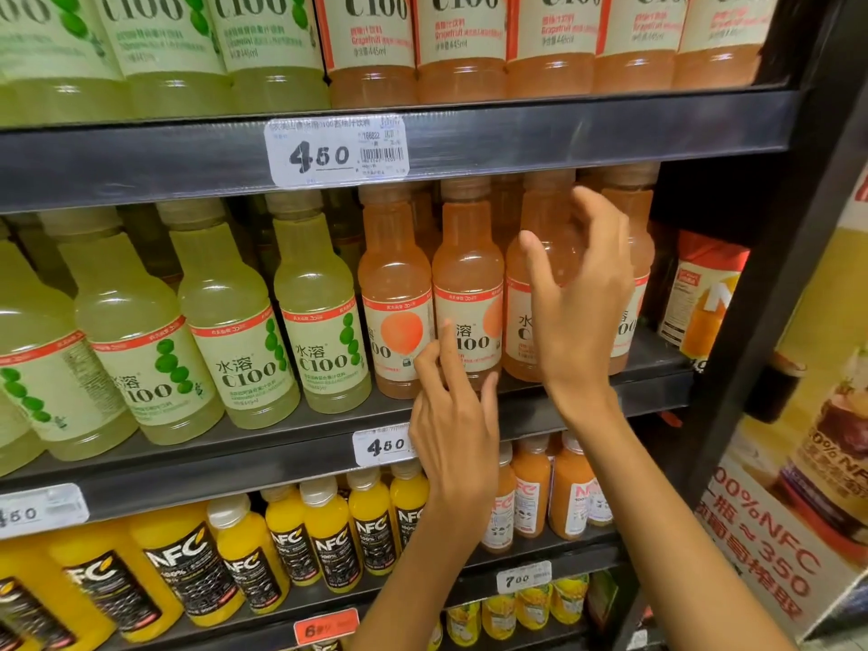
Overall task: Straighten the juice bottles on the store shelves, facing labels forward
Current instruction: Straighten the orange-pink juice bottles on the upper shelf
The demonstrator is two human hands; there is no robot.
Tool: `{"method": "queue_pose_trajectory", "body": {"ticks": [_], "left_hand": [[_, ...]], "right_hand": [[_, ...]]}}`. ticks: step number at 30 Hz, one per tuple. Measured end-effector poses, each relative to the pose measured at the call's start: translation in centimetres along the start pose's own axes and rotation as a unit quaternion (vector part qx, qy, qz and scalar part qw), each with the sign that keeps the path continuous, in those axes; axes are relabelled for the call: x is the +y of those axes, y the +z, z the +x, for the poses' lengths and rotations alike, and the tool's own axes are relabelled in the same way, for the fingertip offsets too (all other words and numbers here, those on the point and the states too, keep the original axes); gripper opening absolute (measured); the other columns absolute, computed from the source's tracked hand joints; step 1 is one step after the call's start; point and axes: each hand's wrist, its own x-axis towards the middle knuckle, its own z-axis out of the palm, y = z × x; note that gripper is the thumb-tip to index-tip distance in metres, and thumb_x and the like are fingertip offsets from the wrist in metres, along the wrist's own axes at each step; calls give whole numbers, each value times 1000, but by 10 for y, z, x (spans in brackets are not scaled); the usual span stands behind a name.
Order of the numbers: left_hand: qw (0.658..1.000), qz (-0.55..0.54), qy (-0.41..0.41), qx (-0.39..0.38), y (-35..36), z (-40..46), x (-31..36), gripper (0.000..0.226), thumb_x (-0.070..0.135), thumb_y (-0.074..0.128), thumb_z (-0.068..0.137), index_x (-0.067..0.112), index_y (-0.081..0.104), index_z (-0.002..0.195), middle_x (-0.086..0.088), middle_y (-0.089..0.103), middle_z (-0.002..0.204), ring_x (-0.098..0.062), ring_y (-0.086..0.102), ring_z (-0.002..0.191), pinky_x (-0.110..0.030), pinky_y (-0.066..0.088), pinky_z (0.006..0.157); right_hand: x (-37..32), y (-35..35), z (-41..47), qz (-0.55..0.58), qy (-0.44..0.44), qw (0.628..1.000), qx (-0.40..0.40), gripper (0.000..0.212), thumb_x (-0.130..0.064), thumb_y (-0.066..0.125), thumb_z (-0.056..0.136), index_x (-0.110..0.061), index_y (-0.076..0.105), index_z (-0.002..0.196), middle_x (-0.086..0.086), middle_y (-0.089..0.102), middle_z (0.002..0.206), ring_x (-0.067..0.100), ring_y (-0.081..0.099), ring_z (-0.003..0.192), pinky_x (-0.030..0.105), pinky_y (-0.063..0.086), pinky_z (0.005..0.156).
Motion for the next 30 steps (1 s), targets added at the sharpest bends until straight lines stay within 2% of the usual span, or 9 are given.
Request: {"method": "queue_pose_trajectory", "body": {"ticks": [3, 7, 9, 11, 15, 17, 20, 28, 30], "left_hand": [[999, -26, 22, 1, -3, 0, 4, 57, 11, 75, 79, 1, 52, 130, -17, 59, 107, -24, 66, 71, -34, 57, 55], [998, -38, 49, -13, -8, 0, 7, 53, 10, 74, 79, 3, 54, 128, -14, 59, 111, -23, 67, 80, -30, 57, 62], [997, -29, 73, -27, -9, -2, 7, 54, 12, 74, 79, 4, 54, 129, -14, 59, 113, -22, 67, 86, -29, 57, 66], [995, -49, 74, -53, -9, -3, 6, 57, 16, 71, 83, 6, 49, 134, -12, 56, 120, -22, 63, 100, -32, 57, 77], [982, -140, 40, -120, -10, -7, 7, 67, 27, 67, 87, 15, 34, 144, -3, 43, 138, -16, 47, 125, -37, 48, 96], [974, -168, 29, -148, -10, -10, 10, 73, 32, 66, 87, 19, 27, 147, 2, 36, 144, -15, 41, 130, -38, 45, 101], [967, -193, 8, -169, -9, -10, 16, 78, 34, 66, 86, 21, 21, 149, 2, 32, 148, -13, 36, 135, -38, 41, 106], [956, -233, -38, -173, -7, -11, 32, 82, 27, 70, 83, 15, 21, 148, -2, 30, 151, -14, 30, 138, -35, 34, 112], [958, -235, -51, -159, -8, -11, 37, 84, 27, 71, 82, 12, 21, 148, -5, 32, 150, -16, 30, 138, -38, 34, 111]], "right_hand": [[7, 5, 12, -43, 28, 998, -41, 47, -20, 61, 92, 1, 42, 130, 14, 48, 125, 13, 42, 116, 13, 33, 97], [11, 12, 19, -77, 34, 992, -98, 19, -6, 54, 91, -4, 41, 105, 4, 38, 94, 13, 38, 86, 28, 39, 80], [10, 9, 18, -68, 30, 994, -86, 29, -6, 55, 90, -1, 43, 115, 5, 42, 101, 11, 39, 95, 18, 39, 88], [7, 3, 13, -42, 28, 996, -75, 51, -11, 59, 91, 3, 36, 134, 11, 46, 124, 9, 38, 115, 1, 25, 95], [2, -15, 1, 32, 10, 997, -65, 58, -14, 64, 87, -2, 37, 137, 9, 45, 130, 10, 42, 120, 12, 33, 100], [1, -23, 1, 68, 16, 994, -80, 49, -15, 61, 90, -5, 40, 134, 4, 46, 128, 3, 41, 115, 7, 32, 96], [2, -29, 9, 63, 17, 991, -115, 43, -20, 59, 93, -5, 45, 131, 7, 47, 125, 3, 43, 110, 3, 32, 90], [-2, -41, 7, 115, 13, 983, -143, 39, -12, 55, 95, 1, 45, 131, 14, 47, 122, 10, 46, 112, 11, 36, 96], [-6, -48, 4, 143, 20, 979, -142, 39, -13, 53, 96, 0, 45, 132, 10, 47, 121, 14, 49, 114, 20, 41, 99]]}}
